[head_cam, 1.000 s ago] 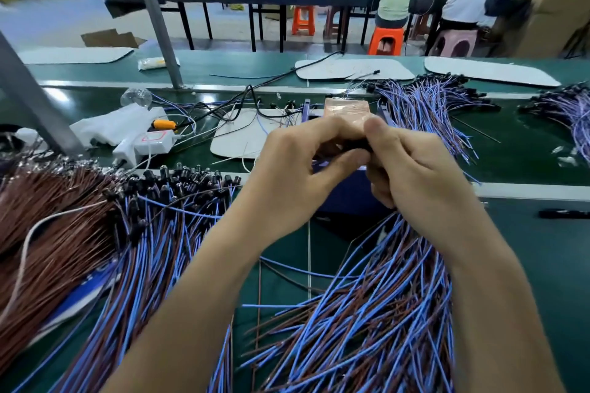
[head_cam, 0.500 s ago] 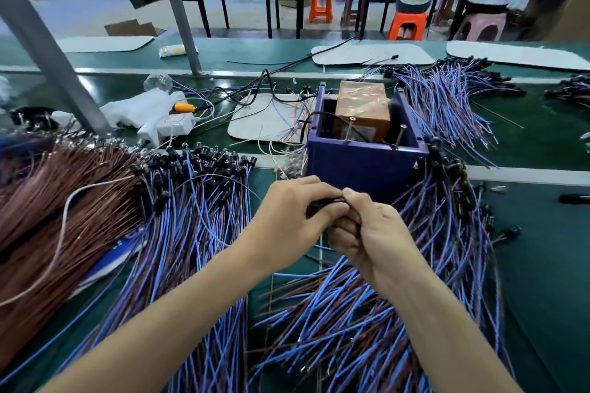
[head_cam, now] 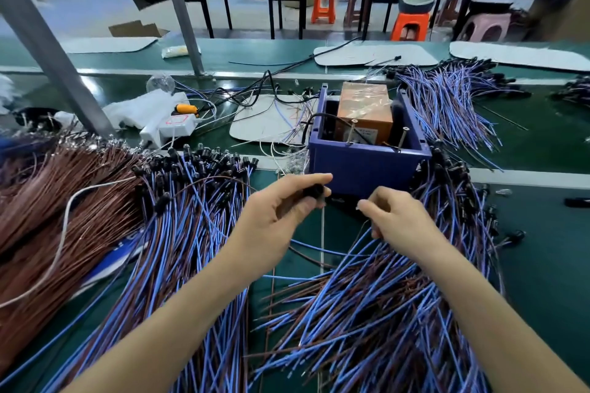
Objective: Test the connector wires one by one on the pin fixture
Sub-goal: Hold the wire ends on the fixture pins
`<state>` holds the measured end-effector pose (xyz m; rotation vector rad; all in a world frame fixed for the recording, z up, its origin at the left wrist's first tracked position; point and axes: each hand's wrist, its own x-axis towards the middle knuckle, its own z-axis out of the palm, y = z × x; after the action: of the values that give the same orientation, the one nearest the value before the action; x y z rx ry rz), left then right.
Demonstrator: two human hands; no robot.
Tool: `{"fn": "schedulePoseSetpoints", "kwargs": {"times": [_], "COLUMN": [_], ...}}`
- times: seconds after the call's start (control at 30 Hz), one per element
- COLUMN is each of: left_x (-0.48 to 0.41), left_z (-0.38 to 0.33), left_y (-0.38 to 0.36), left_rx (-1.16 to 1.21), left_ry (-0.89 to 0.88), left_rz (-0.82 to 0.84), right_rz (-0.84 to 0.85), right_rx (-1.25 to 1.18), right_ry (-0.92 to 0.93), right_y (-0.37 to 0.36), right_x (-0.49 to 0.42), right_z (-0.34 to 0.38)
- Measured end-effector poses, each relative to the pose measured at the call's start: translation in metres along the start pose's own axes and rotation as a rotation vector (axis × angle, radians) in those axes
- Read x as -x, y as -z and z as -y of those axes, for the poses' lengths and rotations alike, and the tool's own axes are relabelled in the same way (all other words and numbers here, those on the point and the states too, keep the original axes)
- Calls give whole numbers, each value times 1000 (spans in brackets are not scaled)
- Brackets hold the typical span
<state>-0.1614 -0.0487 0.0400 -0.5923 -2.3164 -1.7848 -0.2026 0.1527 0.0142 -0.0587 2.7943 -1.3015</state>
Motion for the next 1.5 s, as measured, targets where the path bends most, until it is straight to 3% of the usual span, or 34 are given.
{"fn": "schedulePoseSetpoints", "kwargs": {"times": [0.23, 0.3, 0.4, 0.6, 0.7, 0.87, 1.03, 1.33, 1.5], "left_x": [13, 15, 18, 23, 24, 27, 27, 25, 27], "left_z": [19, 22, 19, 2, -4, -12, -12, -12, -11], "left_y": [9, 12, 12, 4, 2, -4, -16, -28, -28], "left_rx": [64, 44, 59, 150, 178, 234, 270, 197, 148], "left_ry": [106, 97, 73, -6, -47, -74, -66, -51, -34], "left_rz": [-108, -111, -117, -86, -65, -14, 15, 25, 35], "right_rz": [78, 5, -90, -18, 3, -43, -118, -145, -114], "right_rx": [371, 447, 526, 849, 703, -60, -652, -776, -705], "right_ry": [30, 63, 255, 326, 336, 333, 309, 253, 267], "right_y": [-19, -25, -41, -63, -61, -32, 7, 17, 19], "right_x": [-23, -24, -26, -41, -39, -1, 49, 73, 75], "right_z": [3, 7, 16, 24, 25, 38, 62, 68, 63]}}
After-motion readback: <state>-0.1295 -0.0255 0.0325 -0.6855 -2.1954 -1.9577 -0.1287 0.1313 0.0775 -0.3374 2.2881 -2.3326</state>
